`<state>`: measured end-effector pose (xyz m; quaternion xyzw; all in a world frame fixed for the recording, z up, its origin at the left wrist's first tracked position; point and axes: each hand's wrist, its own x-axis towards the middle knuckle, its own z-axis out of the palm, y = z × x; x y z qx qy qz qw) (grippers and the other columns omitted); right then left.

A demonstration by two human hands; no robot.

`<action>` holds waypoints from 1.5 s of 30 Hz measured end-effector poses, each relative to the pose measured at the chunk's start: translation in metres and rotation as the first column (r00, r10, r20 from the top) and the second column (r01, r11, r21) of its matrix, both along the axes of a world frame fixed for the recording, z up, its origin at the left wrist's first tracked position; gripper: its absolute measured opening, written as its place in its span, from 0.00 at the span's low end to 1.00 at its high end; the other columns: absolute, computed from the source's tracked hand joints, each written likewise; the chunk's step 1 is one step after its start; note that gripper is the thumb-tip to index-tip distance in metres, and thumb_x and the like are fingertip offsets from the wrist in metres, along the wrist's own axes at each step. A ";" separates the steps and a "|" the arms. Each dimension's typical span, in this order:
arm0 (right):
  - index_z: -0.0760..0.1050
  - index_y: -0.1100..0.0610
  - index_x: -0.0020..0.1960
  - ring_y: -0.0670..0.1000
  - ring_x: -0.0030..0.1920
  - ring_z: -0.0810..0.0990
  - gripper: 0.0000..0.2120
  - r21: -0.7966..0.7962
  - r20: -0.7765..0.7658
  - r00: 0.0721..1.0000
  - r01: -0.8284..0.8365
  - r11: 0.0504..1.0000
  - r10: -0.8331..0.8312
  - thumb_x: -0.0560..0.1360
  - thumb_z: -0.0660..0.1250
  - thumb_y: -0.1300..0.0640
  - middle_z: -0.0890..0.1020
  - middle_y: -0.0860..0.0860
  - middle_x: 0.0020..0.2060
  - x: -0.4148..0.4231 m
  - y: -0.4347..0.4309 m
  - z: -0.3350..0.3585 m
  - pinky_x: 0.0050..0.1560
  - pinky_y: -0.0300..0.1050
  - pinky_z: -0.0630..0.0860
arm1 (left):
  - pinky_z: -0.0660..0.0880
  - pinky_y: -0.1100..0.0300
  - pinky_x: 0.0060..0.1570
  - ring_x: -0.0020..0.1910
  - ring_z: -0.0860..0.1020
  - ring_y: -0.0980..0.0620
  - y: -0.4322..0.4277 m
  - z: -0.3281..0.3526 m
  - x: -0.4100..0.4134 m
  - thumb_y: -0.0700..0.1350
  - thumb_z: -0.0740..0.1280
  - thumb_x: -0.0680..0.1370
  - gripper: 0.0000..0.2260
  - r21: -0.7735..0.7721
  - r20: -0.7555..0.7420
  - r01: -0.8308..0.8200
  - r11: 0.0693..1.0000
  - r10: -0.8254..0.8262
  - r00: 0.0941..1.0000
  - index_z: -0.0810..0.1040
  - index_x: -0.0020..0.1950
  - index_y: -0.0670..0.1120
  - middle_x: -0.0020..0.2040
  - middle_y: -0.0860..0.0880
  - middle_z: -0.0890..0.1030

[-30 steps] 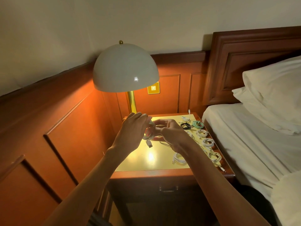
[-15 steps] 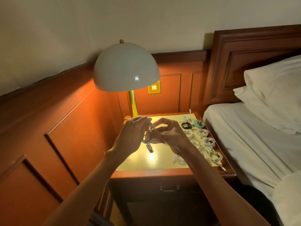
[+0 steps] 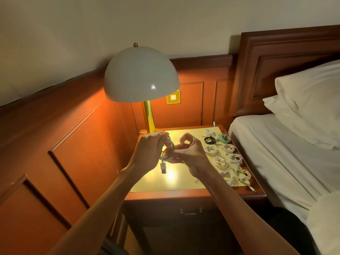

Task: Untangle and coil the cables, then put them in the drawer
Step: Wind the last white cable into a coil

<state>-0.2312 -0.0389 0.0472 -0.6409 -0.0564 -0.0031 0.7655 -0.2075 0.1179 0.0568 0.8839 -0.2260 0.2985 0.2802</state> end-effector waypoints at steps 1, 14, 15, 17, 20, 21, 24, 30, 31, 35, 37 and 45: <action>0.68 0.61 0.48 0.53 0.37 0.87 0.21 -0.048 0.045 0.998 0.034 0.998 -0.032 0.67 0.80 0.65 0.85 0.58 0.37 -0.001 0.001 -0.002 0.34 0.45 0.82 | 0.68 0.80 0.37 0.31 0.75 0.65 0.001 0.000 0.000 0.50 0.57 0.81 0.18 -0.002 -0.015 -0.001 1.000 0.001 1.000 0.82 0.45 0.42 0.36 0.57 0.77; 0.81 0.49 0.52 0.46 0.45 0.83 0.06 0.011 0.549 0.757 0.417 0.909 -0.354 0.79 0.68 0.58 0.81 0.51 0.50 -0.009 0.026 -0.003 0.29 0.35 0.78 | 0.69 0.73 0.33 0.34 0.79 0.59 -0.001 0.017 0.001 0.53 0.54 0.83 0.15 -0.150 -0.153 0.024 0.988 -0.047 0.987 0.76 0.44 0.51 0.34 0.57 0.78; 0.81 0.51 0.52 0.50 0.45 0.84 0.05 0.089 0.457 0.816 0.354 0.931 -0.354 0.80 0.67 0.58 0.83 0.52 0.49 -0.011 0.028 -0.001 0.30 0.41 0.80 | 0.69 0.73 0.33 0.33 0.78 0.60 -0.003 0.018 0.000 0.52 0.54 0.83 0.15 -0.136 -0.130 0.012 0.991 -0.030 0.991 0.76 0.44 0.51 0.34 0.58 0.77; 0.82 0.56 0.54 0.53 0.47 0.85 0.06 0.240 0.285 0.908 0.242 0.940 -0.307 0.80 0.66 0.59 0.84 0.53 0.48 -0.015 0.032 0.003 0.34 0.46 0.82 | 0.68 0.74 0.33 0.34 0.78 0.61 -0.004 0.019 0.000 0.52 0.54 0.83 0.14 -0.114 -0.098 -0.013 0.993 0.002 0.995 0.76 0.45 0.51 0.34 0.60 0.76; 0.84 0.54 0.52 0.47 0.52 0.84 0.06 0.345 0.182 0.934 0.231 0.910 -0.306 0.79 0.69 0.58 0.83 0.54 0.54 -0.016 0.030 0.007 0.40 0.43 0.82 | 0.66 0.74 0.33 0.33 0.77 0.60 -0.002 0.023 0.001 0.52 0.53 0.84 0.15 -0.076 -0.088 -0.008 0.997 0.001 0.996 0.75 0.44 0.51 0.34 0.59 0.76; 0.84 0.55 0.52 0.47 0.52 0.84 0.06 0.324 0.194 0.932 0.233 0.917 -0.306 0.78 0.69 0.59 0.84 0.54 0.53 -0.016 0.027 0.008 0.41 0.44 0.82 | 0.65 0.74 0.33 0.32 0.77 0.60 0.000 0.024 0.002 0.52 0.53 0.84 0.15 -0.066 -0.094 0.003 0.998 -0.009 0.996 0.75 0.43 0.51 0.33 0.59 0.75; 0.85 0.56 0.52 0.51 0.46 0.86 0.05 0.195 0.204 0.943 0.223 0.955 -0.262 0.77 0.71 0.61 0.87 0.51 0.46 -0.014 0.011 0.012 0.38 0.45 0.83 | 0.65 0.74 0.32 0.32 0.76 0.59 0.004 0.023 0.004 0.51 0.53 0.84 0.16 -0.051 -0.117 -0.001 0.999 -0.004 0.993 0.75 0.42 0.50 0.33 0.58 0.75; 0.86 0.52 0.51 0.39 0.43 0.84 0.06 -0.464 0.585 0.791 0.508 0.726 -0.180 0.76 0.73 0.54 0.87 0.46 0.45 -0.011 -0.017 0.015 0.46 0.28 0.75 | 0.68 0.70 0.36 0.34 0.78 0.56 0.005 0.019 0.005 0.55 0.51 0.82 0.19 -0.103 -0.137 0.027 0.994 -0.041 0.990 0.76 0.43 0.49 0.35 0.52 0.78; 0.86 0.52 0.52 0.43 0.48 0.84 0.07 -0.542 0.658 0.744 0.576 0.612 -0.116 0.76 0.72 0.54 0.87 0.48 0.49 -0.009 -0.019 0.013 0.49 0.31 0.76 | 0.69 0.68 0.36 0.34 0.78 0.55 0.004 0.018 0.005 0.56 0.50 0.82 0.19 -0.121 -0.130 0.038 0.992 -0.053 0.990 0.76 0.43 0.49 0.35 0.51 0.78; 0.85 0.56 0.53 0.53 0.54 0.81 0.08 -0.514 0.808 0.585 0.759 0.400 -0.073 0.74 0.75 0.59 0.84 0.54 0.54 -0.003 -0.018 0.003 0.50 0.48 0.80 | 0.69 0.62 0.35 0.32 0.76 0.55 -0.005 0.018 0.000 0.57 0.50 0.81 0.18 -0.201 -0.104 0.066 0.977 -0.088 0.991 0.73 0.39 0.52 0.32 0.54 0.76; 0.84 0.58 0.53 0.49 0.45 0.84 0.07 -0.415 0.801 0.581 0.712 0.566 -0.143 0.76 0.73 0.61 0.87 0.52 0.47 -0.002 -0.015 0.001 0.46 0.42 0.81 | 0.73 0.58 0.36 0.35 0.78 0.53 -0.011 0.021 -0.002 0.59 0.51 0.80 0.18 -0.283 -0.128 0.055 0.958 -0.095 0.987 0.73 0.39 0.53 0.33 0.54 0.77; 0.78 0.68 0.61 0.60 0.53 0.85 0.12 0.257 0.018 0.990 -0.143 0.956 0.143 0.80 0.63 0.67 0.85 0.62 0.53 -0.001 -0.017 0.003 0.52 0.50 0.82 | 0.76 0.58 0.36 0.34 0.80 0.54 -0.008 0.015 -0.004 0.58 0.50 0.81 0.22 -0.175 -0.068 0.017 0.984 -0.030 0.997 0.78 0.44 0.48 0.35 0.51 0.80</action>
